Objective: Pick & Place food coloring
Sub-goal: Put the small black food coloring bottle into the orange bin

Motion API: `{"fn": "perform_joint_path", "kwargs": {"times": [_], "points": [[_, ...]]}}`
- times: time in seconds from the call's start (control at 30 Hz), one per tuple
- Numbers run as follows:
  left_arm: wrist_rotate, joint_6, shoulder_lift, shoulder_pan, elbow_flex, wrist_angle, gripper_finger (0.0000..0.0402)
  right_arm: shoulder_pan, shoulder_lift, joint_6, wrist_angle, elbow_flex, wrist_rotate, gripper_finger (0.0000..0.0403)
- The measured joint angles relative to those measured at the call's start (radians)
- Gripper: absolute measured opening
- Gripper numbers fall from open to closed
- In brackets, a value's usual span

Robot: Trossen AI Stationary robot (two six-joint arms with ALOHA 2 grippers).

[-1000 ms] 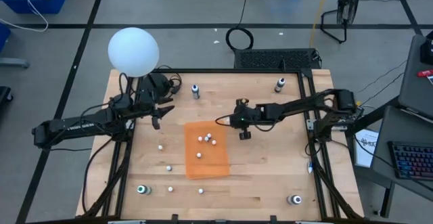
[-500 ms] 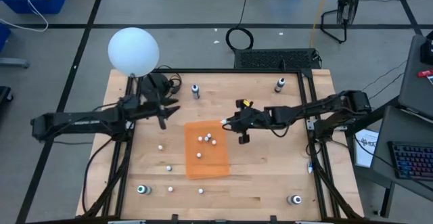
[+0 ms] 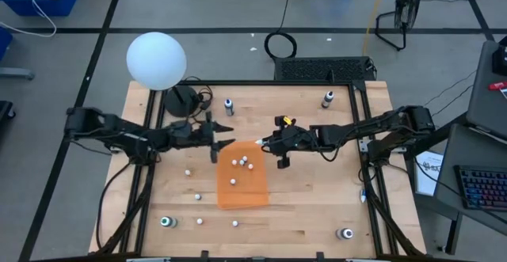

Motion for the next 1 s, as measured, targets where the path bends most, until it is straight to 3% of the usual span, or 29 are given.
{"fn": "perform_joint_path", "kwargs": {"times": [0.27, 0.57, 1.0], "points": [[0.003, 0.134, 0.222, -0.04, 0.207, -0.016, 0.0225, 0.0, 0.0, 0.0, 0.0, 0.0, 0.0, 0.0043], [0.014, 0.184, 0.356, -0.066, 0.322, -0.03, 0.0225, 0.0, 0.0, 0.001, -0.002, 0.0, 0.0, 0.0042], [0.003, 0.237, 0.394, -0.062, 0.355, -0.027, 0.0225, 0.0, 0.0, 0.002, -0.006, 0.0, -0.001, 0.0042]]}}
